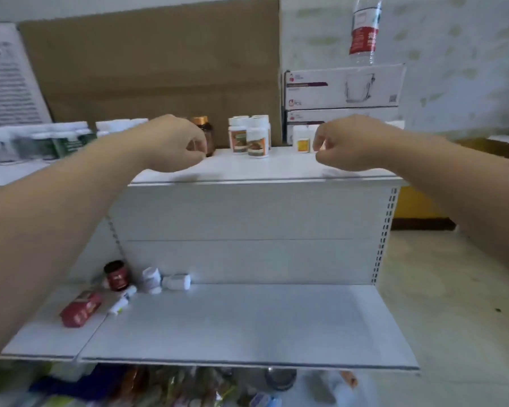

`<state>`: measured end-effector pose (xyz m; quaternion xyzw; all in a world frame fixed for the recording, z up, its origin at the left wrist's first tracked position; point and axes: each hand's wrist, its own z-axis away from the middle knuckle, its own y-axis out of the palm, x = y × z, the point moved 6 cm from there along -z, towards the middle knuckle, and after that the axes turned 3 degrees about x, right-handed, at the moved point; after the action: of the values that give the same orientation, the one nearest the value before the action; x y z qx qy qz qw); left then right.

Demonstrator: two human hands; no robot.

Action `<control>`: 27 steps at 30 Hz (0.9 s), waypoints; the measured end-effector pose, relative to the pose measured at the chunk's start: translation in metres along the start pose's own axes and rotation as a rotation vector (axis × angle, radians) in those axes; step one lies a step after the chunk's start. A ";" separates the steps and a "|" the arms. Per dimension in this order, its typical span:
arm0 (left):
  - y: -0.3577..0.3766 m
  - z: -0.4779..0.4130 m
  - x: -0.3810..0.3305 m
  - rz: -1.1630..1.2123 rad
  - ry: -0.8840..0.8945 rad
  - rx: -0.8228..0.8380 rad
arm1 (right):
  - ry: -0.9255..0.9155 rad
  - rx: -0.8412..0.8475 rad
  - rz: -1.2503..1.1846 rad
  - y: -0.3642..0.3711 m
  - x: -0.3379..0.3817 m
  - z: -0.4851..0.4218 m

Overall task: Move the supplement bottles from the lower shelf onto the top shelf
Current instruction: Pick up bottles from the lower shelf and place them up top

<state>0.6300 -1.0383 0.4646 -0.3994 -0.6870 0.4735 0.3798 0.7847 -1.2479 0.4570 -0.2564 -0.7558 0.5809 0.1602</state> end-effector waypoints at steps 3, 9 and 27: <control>0.010 0.078 0.074 -0.003 -0.099 -0.017 | -0.085 -0.022 -0.071 0.007 0.088 0.008; 0.070 0.207 0.179 0.017 -0.233 0.143 | -0.208 0.094 -0.175 0.063 0.236 0.020; 0.334 0.254 0.368 0.487 -0.694 0.251 | -0.237 0.342 -0.227 0.362 0.413 -0.088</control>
<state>0.3204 -0.7144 0.1316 -0.3177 -0.5969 0.7351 0.0493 0.5676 -0.8711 0.1103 -0.0692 -0.6839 0.7047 0.1757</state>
